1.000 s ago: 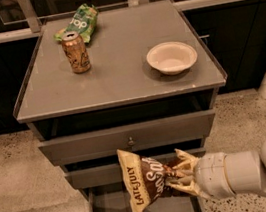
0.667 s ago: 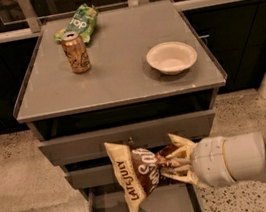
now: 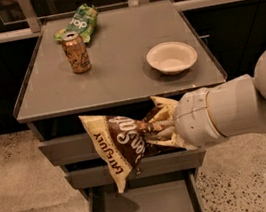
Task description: Pick brown chip bag from bottom drawer and place on counter
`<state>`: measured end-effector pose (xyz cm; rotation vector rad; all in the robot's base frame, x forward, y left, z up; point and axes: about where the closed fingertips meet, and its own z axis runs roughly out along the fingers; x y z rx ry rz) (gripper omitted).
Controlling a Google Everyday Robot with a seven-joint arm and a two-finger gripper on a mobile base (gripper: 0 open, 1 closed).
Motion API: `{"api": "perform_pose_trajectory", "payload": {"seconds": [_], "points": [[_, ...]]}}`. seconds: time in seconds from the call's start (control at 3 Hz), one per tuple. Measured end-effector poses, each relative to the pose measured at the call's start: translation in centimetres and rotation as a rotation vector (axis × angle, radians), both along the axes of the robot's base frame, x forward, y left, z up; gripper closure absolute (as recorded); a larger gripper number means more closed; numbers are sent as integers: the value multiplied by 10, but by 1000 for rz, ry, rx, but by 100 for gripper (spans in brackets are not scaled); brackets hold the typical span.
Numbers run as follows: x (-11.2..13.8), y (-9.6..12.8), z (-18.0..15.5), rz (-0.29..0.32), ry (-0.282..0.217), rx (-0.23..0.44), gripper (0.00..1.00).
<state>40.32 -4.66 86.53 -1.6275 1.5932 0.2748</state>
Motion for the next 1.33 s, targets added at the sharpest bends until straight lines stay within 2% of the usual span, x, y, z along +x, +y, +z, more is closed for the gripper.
{"api": "perform_pose_trajectory", "payload": {"seconds": [0.33, 0.67, 1.0, 1.33], "points": [[0, 1, 0, 1, 1, -2, 100], [17, 14, 10, 42, -1, -41, 100], [55, 27, 41, 89, -10, -119, 100], [93, 41, 65, 144, 5, -186, 100]]}}
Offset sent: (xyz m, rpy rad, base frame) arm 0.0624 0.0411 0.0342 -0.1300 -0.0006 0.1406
